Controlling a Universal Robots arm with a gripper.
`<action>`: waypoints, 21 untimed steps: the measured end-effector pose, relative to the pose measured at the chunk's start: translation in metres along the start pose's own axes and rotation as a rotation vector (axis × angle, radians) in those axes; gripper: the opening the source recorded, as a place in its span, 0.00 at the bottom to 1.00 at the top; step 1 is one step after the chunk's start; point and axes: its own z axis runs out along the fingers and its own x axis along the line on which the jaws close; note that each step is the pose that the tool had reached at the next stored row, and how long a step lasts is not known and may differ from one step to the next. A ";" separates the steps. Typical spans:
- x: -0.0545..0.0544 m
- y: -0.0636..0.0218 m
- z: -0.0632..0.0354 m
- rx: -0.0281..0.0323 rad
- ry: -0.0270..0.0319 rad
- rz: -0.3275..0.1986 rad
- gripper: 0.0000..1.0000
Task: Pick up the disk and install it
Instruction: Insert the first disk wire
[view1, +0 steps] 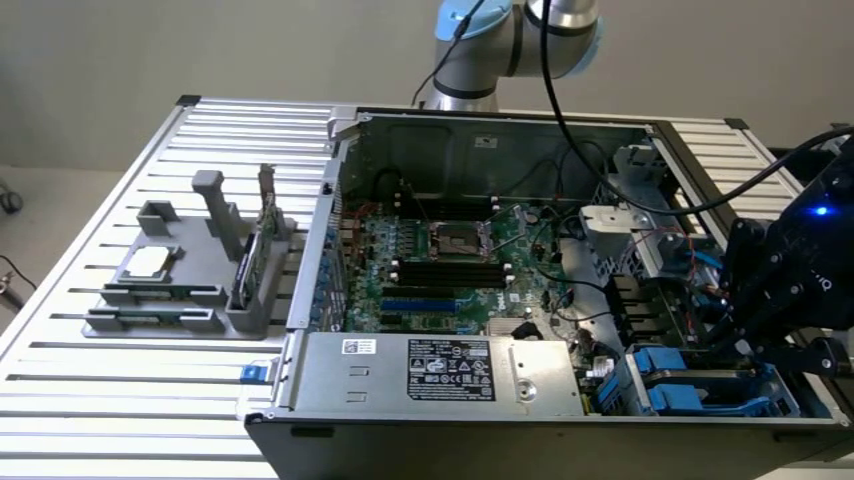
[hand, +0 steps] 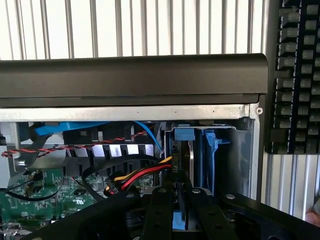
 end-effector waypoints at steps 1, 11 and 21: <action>0.000 0.0000 0.0000 0.0000 -0.0001 0.000 0.17; 0.000 0.0000 0.0001 0.0001 -0.0003 -0.006 0.17; 0.000 0.0001 0.0002 0.0010 -0.0013 -0.038 0.17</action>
